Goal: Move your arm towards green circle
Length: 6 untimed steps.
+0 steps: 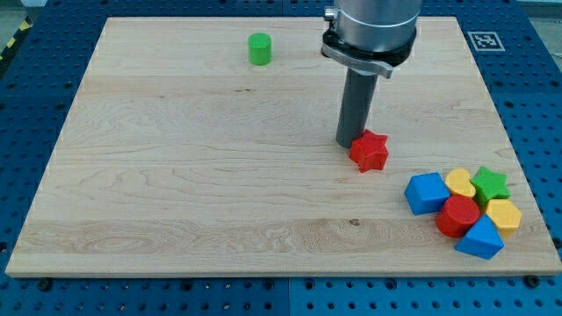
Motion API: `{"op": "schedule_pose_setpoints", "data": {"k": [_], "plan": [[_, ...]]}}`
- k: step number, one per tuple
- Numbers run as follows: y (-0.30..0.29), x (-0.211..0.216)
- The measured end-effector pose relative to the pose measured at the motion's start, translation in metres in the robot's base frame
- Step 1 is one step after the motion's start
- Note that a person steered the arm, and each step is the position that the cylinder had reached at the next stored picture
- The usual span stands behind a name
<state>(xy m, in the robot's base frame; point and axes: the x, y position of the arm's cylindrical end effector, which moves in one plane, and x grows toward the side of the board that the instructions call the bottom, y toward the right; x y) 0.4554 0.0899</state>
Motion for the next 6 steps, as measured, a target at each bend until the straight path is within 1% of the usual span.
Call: {"op": "schedule_pose_setpoints", "data": {"k": [1,3,4,5,6], "plan": [[0.007,0.002],[0.030,0.033],[0.045,0.031],[-0.002,0.005],[-0.090,-0.040]]}}
